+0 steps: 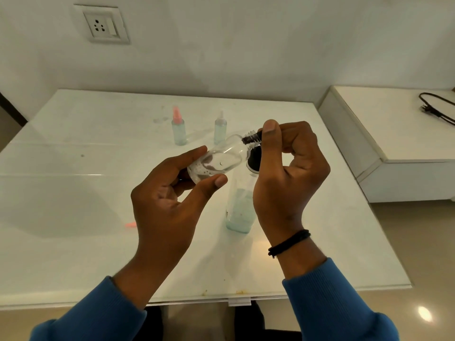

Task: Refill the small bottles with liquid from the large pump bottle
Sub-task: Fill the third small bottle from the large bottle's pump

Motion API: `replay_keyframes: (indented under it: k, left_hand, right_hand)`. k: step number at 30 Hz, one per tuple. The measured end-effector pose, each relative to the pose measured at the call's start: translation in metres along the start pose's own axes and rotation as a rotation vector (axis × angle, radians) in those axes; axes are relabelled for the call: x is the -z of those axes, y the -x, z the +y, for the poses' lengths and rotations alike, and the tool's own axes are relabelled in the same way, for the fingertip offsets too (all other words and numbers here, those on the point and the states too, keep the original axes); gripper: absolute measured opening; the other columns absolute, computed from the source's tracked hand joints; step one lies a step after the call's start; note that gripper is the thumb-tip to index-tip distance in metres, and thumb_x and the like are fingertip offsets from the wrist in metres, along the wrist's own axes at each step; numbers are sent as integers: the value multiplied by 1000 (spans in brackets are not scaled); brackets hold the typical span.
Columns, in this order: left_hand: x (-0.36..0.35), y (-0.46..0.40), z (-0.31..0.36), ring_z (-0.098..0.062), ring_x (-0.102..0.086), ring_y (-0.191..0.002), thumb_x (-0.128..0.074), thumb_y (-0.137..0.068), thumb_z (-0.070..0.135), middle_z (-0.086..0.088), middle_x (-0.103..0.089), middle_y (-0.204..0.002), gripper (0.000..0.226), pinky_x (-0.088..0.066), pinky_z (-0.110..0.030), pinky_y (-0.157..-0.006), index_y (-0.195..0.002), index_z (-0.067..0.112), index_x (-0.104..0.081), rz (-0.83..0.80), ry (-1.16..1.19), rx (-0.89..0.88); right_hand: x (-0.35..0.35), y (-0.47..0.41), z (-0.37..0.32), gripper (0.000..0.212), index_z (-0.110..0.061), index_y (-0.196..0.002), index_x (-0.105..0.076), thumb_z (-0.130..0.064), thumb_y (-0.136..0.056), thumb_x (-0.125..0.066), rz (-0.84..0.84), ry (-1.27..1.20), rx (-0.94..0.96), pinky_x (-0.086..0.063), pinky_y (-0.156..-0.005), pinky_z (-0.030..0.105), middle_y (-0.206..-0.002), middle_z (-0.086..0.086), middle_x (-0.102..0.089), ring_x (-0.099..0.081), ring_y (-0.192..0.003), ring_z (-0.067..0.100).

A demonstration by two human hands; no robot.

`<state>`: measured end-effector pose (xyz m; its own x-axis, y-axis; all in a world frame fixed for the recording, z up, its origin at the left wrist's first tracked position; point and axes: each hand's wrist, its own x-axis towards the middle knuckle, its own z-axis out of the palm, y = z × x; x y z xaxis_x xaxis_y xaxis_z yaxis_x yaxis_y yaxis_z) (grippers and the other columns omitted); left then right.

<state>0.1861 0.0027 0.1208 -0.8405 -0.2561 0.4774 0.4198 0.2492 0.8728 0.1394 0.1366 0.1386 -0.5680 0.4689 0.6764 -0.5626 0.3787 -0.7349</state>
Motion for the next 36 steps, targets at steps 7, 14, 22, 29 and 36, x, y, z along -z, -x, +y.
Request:
replay_keyframes:
  k: [7,14,22,29,36]
  left_hand:
    - [1,0,-1,-9,-71,-110,-81,-82,26,3,-72,-118,44,-57,-19,-88,-123,15,-67,4,4,4]
    - [0,0,-2,-7,-70,-111,-80,-82,25,5,-71,-120,44,-57,-18,-88,-123,16,-67,7,3,15]
    - [0,-1,0,-5,-70,-110,-80,-81,25,10,-70,-117,43,-56,-16,-88,-122,18,-66,7,11,5]
    - [0,0,-1,-9,-71,-109,-81,-80,23,6,-72,-117,44,-57,-17,-87,-121,15,-67,9,7,2]
    - [0,-1,-3,-12,-71,-110,-82,-83,26,4,-72,-118,45,-58,-20,-88,-123,15,-67,0,-10,-6]
  right_hand:
    - [-1,3,1,26,-4,-73,-61,-14,-98,-60,1,8,3,-45,-63,42,-71,1,-59,-54,-68,31]
    - [0,-1,1,28,-3,-73,-62,-16,-98,-60,-5,18,6,-46,-63,40,-69,4,-60,-55,-68,33]
    - [1,-3,0,30,-1,-73,-61,-17,-98,-60,-17,6,-3,-46,-64,41,-69,4,-59,-55,-70,33]
    - [2,-1,2,28,-3,-73,-62,-16,-98,-60,-23,12,-3,-45,-64,45,-70,5,-60,-55,-69,34]
    - [3,-1,4,30,0,-74,-62,-16,-99,-60,-31,8,-14,-47,-64,50,-70,7,-61,-57,-70,36]
